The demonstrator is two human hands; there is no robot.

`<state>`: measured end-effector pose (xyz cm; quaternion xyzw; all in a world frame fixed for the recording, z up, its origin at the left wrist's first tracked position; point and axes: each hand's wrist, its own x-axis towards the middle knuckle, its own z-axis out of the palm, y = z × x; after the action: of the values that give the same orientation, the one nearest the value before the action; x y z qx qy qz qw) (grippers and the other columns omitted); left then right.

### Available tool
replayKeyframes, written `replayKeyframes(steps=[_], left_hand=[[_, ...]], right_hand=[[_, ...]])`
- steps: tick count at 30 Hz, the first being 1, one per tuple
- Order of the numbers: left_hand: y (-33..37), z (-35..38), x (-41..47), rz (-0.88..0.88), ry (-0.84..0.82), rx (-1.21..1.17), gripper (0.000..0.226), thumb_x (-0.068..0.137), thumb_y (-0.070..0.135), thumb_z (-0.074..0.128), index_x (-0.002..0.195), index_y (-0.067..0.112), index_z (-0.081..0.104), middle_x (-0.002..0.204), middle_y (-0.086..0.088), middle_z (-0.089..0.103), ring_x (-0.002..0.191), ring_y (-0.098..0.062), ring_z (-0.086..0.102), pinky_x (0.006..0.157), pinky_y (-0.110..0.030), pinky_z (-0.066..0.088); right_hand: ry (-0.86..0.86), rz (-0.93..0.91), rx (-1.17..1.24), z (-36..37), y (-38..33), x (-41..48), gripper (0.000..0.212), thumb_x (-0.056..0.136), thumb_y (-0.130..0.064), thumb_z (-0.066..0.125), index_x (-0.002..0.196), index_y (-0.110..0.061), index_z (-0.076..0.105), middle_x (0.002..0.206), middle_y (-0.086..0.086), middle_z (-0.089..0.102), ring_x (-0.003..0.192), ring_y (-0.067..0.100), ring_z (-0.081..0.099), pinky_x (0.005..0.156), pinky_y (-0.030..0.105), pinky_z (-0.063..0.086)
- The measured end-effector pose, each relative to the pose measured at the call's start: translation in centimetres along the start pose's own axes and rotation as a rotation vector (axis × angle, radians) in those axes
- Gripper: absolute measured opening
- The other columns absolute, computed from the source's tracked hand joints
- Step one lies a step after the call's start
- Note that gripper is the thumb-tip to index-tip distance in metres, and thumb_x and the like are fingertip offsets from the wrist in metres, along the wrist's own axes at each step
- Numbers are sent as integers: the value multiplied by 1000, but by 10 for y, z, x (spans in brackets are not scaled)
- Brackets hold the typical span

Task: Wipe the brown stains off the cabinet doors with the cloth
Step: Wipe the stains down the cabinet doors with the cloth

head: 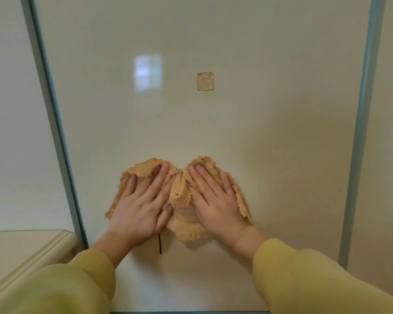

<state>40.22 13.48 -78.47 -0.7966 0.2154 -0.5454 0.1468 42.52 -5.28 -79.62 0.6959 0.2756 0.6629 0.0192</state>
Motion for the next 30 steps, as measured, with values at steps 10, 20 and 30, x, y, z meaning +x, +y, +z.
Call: replayKeyframes(steps=[10, 20, 30], left_hand=[[19, 15, -26, -390, 61, -73, 63, 86, 37, 33, 140, 7, 26, 146, -13, 23, 133, -31, 18, 111, -45, 4], [88, 48, -81, -505, 53, -185, 64, 91, 44, 18, 146, 20, -5, 153, 1, -20, 142, -21, -8, 104, -53, 7], [155, 53, -60, -455, 30, -269, 68, 91, 49, 19, 145, 17, -6, 153, -3, -20, 140, -26, 6, 93, -66, 31]], right_hand=[[13, -27, 65, 11, -20, 17, 34, 94, -16, 30, 125, -11, 42, 131, 11, 54, 127, 22, 34, 110, 44, 10], [-170, -266, 198, 6, -22, -59, 39, 98, -12, 22, 116, -9, 56, 132, 8, 53, 127, 21, 37, 113, 40, 12], [-163, -383, 175, -22, 45, -112, 24, 99, -13, 33, 115, -12, 51, 134, 3, 44, 126, 17, 42, 111, 39, 17]])
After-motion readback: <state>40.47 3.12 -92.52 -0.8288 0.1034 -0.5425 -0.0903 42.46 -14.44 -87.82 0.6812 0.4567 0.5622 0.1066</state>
